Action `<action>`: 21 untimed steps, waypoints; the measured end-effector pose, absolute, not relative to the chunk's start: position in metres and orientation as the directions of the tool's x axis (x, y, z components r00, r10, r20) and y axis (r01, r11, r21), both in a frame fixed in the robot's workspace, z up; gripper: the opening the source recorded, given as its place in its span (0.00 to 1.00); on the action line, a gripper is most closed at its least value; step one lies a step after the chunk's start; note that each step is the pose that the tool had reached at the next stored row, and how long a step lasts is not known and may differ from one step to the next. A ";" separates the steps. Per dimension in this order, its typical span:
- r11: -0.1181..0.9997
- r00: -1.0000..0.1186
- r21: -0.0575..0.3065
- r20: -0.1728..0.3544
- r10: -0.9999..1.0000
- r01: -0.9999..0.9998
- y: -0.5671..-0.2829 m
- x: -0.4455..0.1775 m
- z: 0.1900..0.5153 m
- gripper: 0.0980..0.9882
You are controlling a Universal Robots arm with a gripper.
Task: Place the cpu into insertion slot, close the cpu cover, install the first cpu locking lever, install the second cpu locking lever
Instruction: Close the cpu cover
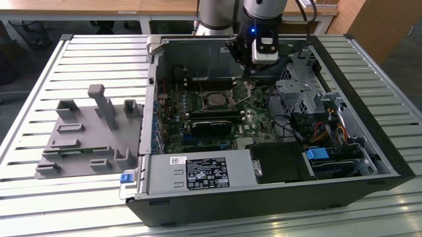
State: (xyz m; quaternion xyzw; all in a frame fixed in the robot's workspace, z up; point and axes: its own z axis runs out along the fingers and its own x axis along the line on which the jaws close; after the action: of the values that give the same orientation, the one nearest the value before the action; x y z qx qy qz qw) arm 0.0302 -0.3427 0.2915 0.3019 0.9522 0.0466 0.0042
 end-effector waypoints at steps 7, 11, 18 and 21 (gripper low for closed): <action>0.813 -0.818 0.091 0.020 0.575 0.575 -0.343 0.032 0.291 0.01; 0.813 -0.818 0.091 0.020 0.575 0.575 -0.343 0.032 0.290 0.01; 0.813 -0.817 0.091 0.020 0.576 0.575 -0.343 0.036 0.289 0.01; 0.809 -0.814 0.091 0.020 0.581 0.580 -0.341 0.038 0.287 0.01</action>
State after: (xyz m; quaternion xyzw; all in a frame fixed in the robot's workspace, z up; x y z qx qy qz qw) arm 0.0384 -0.3415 0.2871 0.3052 0.9511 0.0466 0.0044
